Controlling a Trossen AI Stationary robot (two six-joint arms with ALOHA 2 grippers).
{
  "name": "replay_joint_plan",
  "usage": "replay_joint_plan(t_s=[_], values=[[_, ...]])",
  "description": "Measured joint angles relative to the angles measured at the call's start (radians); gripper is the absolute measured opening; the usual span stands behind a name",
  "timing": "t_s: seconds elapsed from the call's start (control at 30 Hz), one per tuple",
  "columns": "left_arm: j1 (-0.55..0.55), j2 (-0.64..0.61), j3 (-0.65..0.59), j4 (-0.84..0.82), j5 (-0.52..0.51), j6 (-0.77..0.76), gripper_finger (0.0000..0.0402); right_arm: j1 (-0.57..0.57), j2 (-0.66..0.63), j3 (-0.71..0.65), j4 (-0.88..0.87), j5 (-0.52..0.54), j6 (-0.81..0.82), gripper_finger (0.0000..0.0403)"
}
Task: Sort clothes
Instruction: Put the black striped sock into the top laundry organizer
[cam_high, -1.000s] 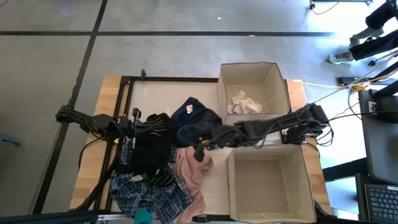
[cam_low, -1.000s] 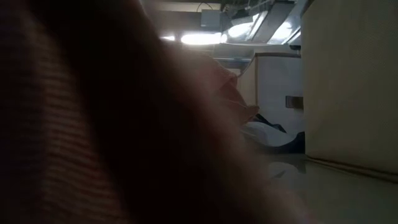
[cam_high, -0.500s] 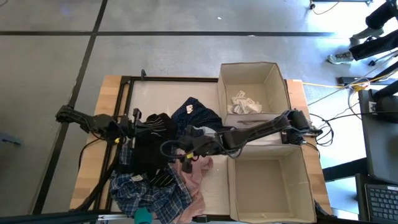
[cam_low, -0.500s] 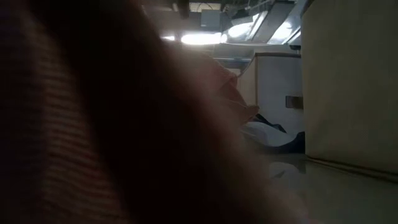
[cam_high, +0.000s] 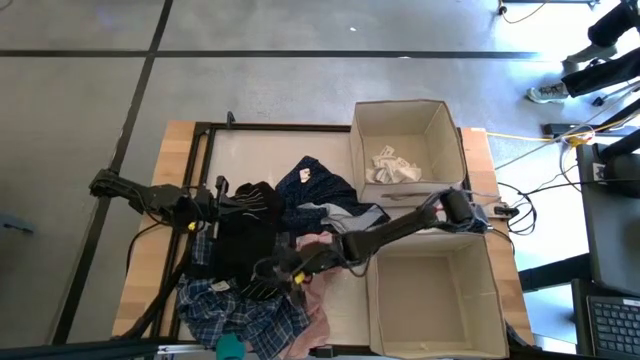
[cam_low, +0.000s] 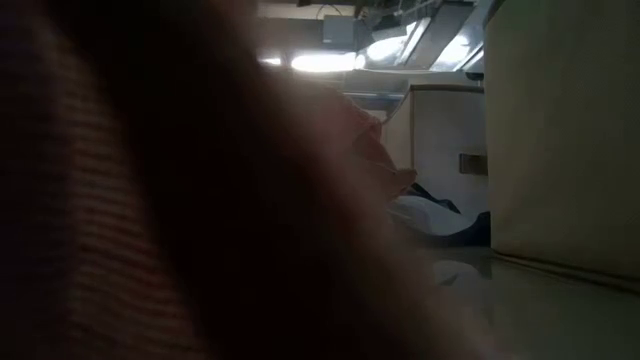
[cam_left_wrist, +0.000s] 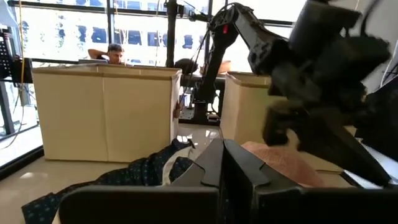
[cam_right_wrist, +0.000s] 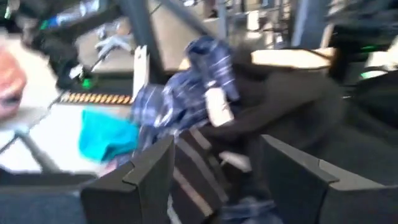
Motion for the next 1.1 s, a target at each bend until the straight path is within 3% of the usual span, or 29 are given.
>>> replay_joint_plan(t_s=[0.17,0.33,0.67,0.77,1.1], values=[[0.0,0.0,0.0,0.001,0.0,0.003,0.0001,0.033,0.049,0.017,-0.001,-0.024,-0.063,0.0234],[0.0,0.0,0.0,0.0,0.0,0.0,0.0001,0.033,0.063,0.019,-0.016,0.045,-0.08,0.0234],[0.0,0.0,0.0,-0.002,0.0,0.003,0.0001,0.029,0.108,0.018,-0.067,0.037,-0.082,0.0223],[0.0,0.0,0.0,-0.002,0.0,0.003,0.0001,0.029,0.107,0.019,-0.059,0.046,-0.083,0.0187],[0.0,0.0,0.0,0.0,0.0,0.0,0.0001,0.031,0.107,0.018,-0.013,0.048,-0.162,0.0012]])
